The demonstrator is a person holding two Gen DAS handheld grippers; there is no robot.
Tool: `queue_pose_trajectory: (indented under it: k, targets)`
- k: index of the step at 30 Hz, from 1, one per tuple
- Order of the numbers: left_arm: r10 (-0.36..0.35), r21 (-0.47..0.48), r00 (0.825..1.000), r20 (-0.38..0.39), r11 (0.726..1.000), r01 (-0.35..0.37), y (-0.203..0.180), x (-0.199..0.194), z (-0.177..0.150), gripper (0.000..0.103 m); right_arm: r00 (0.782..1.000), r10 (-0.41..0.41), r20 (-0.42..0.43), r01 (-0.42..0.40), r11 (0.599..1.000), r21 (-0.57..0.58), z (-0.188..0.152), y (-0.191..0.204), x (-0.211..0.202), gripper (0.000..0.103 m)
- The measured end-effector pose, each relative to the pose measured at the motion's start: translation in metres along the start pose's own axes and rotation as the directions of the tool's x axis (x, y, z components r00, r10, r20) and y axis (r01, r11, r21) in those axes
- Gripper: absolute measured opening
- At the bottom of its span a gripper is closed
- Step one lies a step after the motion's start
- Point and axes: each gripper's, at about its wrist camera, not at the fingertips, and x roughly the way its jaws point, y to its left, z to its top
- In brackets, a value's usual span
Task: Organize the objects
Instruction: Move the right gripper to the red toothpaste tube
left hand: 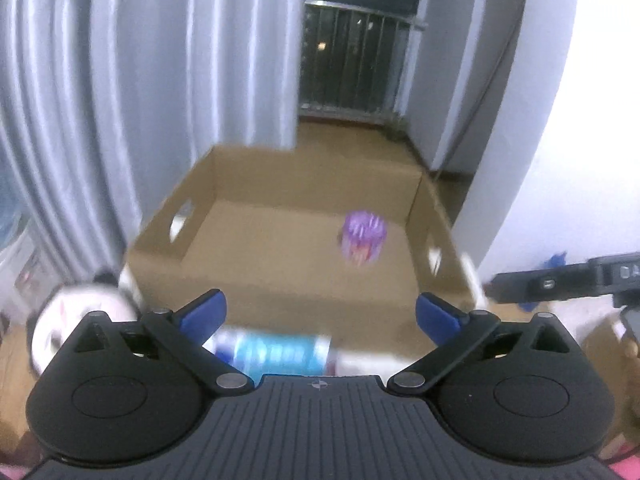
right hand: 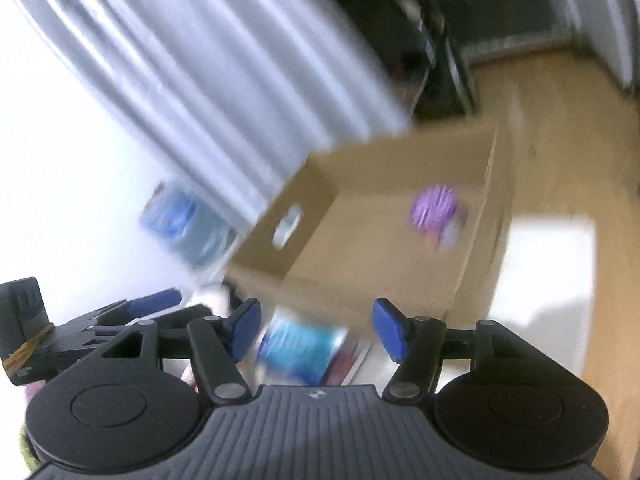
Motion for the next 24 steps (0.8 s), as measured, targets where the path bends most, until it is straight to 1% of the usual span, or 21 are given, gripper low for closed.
queue_pose_trajectory:
  k: [2, 4, 7, 9, 10, 12, 13, 15, 16, 17, 20, 21, 22, 24]
  targets:
    - [0.038, 0.031, 0.998, -0.043, 0.999, -0.037, -0.006, 0.01, -0.029, 0.102, 0.998, 0.0, -0.07, 0.003, 0.999, 0.037, -0.017, -0.003, 0.025, 0.065]
    - [0.074, 0.076, 0.993, -0.093, 0.995, -0.067, -0.014, 0.028, -0.052, 0.1, 0.992, 0.003, -0.127, 0.005, 0.998, 0.061, -0.027, -0.007, 0.051, 0.065]
    - [0.144, 0.151, 0.98, -0.139, 0.981, -0.123, -0.025, 0.053, -0.078, 0.094, 0.981, -0.039, -0.19, 0.046, 0.998, 0.03, -0.036, -0.005, 0.085, 0.065]
    - [0.16, 0.162, 0.973, -0.168, 0.978, -0.132, -0.025, 0.067, -0.088, 0.089, 0.971, -0.088, -0.222, 0.089, 0.996, -0.005, -0.045, 0.0, 0.102, 0.064]
    - [0.16, 0.165, 0.971, -0.178, 0.978, -0.131, -0.024, 0.071, -0.094, 0.084, 0.967, -0.104, -0.233, 0.1, 0.995, -0.026, -0.05, 0.002, 0.109, 0.063]
    - [0.155, 0.161, 0.968, -0.198, 0.979, -0.124, -0.02, 0.073, -0.105, 0.081, 0.958, -0.134, -0.255, 0.124, 0.991, -0.051, -0.053, 0.006, 0.122, 0.061]
    - [0.152, 0.16, 0.966, -0.209, 0.98, -0.12, -0.019, 0.078, -0.105, 0.077, 0.952, -0.152, -0.266, 0.139, 0.988, -0.07, -0.054, 0.007, 0.129, 0.059]
    - [0.144, 0.152, 0.964, -0.223, 0.982, -0.111, -0.016, 0.086, -0.107, 0.075, 0.943, -0.18, -0.28, 0.159, 0.983, -0.095, -0.058, 0.011, 0.137, 0.057]
    - [0.134, 0.146, 0.963, -0.234, 0.984, -0.101, -0.014, 0.089, -0.107, 0.072, 0.939, -0.19, -0.288, 0.165, 0.98, -0.107, -0.059, 0.012, 0.141, 0.056]
    - [0.123, 0.137, 0.962, -0.242, 0.986, -0.091, -0.013, 0.091, -0.108, 0.067, 0.936, -0.196, -0.293, 0.169, 0.979, -0.116, -0.06, 0.013, 0.144, 0.055]
    - [0.104, 0.114, 0.959, -0.265, 0.991, -0.075, -0.009, 0.098, -0.109, 0.06, 0.925, -0.22, -0.309, 0.181, 0.972, -0.15, -0.064, 0.016, 0.152, 0.053]
    - [0.102, 0.107, 0.957, -0.273, 0.991, -0.076, -0.007, 0.101, -0.11, 0.059, 0.922, -0.23, -0.313, 0.188, 0.969, -0.159, -0.065, 0.016, 0.155, 0.052]
    - [0.092, 0.09, 0.959, -0.268, 0.993, -0.07, -0.005, 0.101, -0.111, 0.057, 0.918, -0.237, -0.318, 0.192, 0.967, -0.165, -0.066, 0.017, 0.157, 0.051]
    - [0.072, 0.061, 0.961, -0.268, 0.996, -0.058, -0.001, 0.101, -0.111, 0.055, 0.917, -0.229, -0.328, 0.185, 0.97, -0.159, -0.066, 0.017, 0.159, 0.05]
